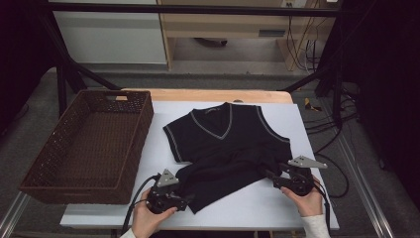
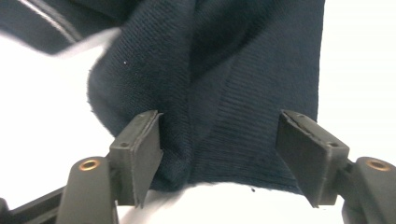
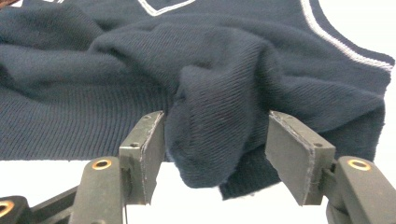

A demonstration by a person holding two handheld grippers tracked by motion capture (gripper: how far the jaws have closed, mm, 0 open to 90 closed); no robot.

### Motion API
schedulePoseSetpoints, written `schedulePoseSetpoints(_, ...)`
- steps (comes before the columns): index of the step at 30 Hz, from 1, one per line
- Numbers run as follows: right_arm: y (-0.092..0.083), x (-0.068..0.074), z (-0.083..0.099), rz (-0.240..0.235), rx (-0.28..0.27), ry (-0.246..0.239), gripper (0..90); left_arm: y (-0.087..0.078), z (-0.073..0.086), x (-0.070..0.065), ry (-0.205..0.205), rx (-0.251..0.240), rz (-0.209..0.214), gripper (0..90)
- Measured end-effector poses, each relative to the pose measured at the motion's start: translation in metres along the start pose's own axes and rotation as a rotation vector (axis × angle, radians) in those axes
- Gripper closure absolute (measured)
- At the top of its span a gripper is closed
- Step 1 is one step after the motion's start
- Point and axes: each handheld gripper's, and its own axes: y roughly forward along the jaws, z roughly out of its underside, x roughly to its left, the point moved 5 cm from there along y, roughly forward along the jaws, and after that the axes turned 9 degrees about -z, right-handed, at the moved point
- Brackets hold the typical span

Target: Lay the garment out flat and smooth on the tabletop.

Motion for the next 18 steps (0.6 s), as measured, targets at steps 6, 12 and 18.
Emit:
schedulePoseSetpoints(6,0.006,0.006,-0.003,0.007,-0.004,-0.034,46.4,-0.005,-0.004,-0.01,0.047,-0.017,-0.002,33.6)
schedulePoseSetpoints(12,0.008,0.008,-0.004,0.007,-0.005,-0.031,46.1,-0.005,-0.009,-0.029,0.093,-0.027,0.041,38.6)
schedulePoseSetpoints(18,0.013,0.006,-0.004,0.018,0.009,-0.029,50.8,0.015,-0.007,-0.023,0.083,0.024,-0.002,39.3)
